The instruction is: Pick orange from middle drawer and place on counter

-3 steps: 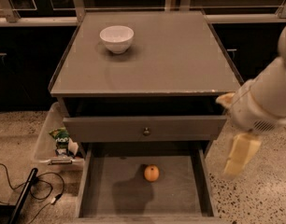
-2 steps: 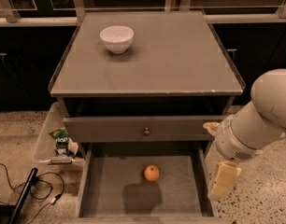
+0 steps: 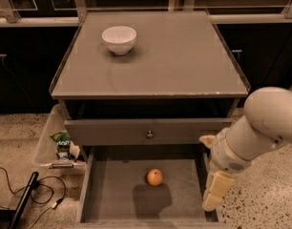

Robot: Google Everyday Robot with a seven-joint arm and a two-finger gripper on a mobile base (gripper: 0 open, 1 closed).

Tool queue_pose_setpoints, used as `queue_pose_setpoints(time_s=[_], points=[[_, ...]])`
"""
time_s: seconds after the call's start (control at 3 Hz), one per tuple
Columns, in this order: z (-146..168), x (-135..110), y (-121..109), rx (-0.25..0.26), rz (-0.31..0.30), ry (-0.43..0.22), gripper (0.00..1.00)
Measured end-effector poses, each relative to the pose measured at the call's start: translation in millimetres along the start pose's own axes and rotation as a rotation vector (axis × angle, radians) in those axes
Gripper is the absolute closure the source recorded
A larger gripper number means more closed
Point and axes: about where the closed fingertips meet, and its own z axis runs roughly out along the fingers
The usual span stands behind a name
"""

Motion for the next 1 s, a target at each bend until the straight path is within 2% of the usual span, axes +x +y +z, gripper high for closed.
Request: queue_pose_setpoints(time_s=[0.33,0.67,1.0], points=[[58,10,5,-0.067,0.024,-0.052,0.0],[129,21,-1,-0.058,0.036,-0.094,0.0],[192,31,-12,-0.079,0.077,-0.12,0.0]])
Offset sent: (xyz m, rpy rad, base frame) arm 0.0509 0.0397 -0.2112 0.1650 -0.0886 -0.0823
